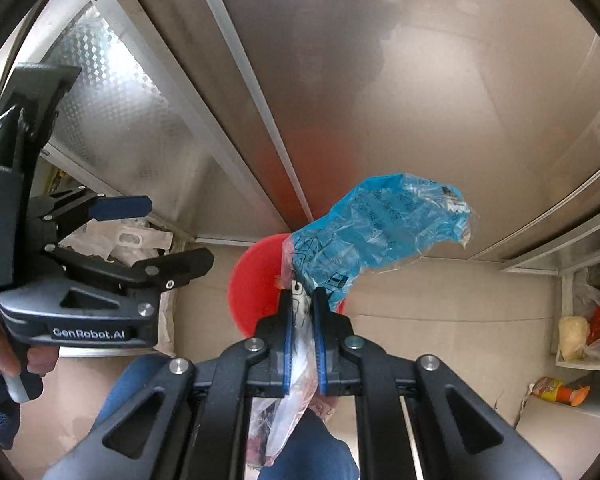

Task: Collect trash

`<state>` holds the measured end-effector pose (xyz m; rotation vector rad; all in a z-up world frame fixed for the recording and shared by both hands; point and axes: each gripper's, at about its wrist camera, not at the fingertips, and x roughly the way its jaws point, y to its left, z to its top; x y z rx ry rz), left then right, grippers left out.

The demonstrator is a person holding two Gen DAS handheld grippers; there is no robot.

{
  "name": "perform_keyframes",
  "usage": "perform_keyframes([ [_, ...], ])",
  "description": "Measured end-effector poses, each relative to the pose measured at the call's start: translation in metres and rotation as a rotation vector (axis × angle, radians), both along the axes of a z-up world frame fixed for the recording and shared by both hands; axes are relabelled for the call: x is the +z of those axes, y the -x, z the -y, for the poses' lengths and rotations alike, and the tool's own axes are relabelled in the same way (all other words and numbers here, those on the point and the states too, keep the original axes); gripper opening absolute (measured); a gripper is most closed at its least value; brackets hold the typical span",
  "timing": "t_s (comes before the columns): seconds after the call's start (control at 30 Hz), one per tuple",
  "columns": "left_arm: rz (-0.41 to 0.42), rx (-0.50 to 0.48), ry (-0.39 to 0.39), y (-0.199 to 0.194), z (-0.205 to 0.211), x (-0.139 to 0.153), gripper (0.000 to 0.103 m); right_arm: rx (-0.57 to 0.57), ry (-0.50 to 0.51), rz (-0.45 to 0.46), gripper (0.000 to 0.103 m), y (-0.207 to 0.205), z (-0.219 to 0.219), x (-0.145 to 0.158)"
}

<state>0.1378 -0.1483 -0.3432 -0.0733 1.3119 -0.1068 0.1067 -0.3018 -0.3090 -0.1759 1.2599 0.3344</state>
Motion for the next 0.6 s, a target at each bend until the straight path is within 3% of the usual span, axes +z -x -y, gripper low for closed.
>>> perform_keyframes([
  [0.17,0.000,0.031,-0.023,0.007,-0.009,0.008,0.095,0.035,-0.007,-0.015,0.008,0.003,-0.006,0.003],
  [0.27,0.004,0.049,-0.039,0.016,-0.018,0.010,0.103,0.056,-0.013,-0.009,0.008,-0.001,-0.001,0.001],
  [0.6,-0.005,0.148,-0.061,0.046,-0.060,-0.004,0.103,0.142,-0.018,-0.054,0.009,0.000,-0.012,-0.021],
])
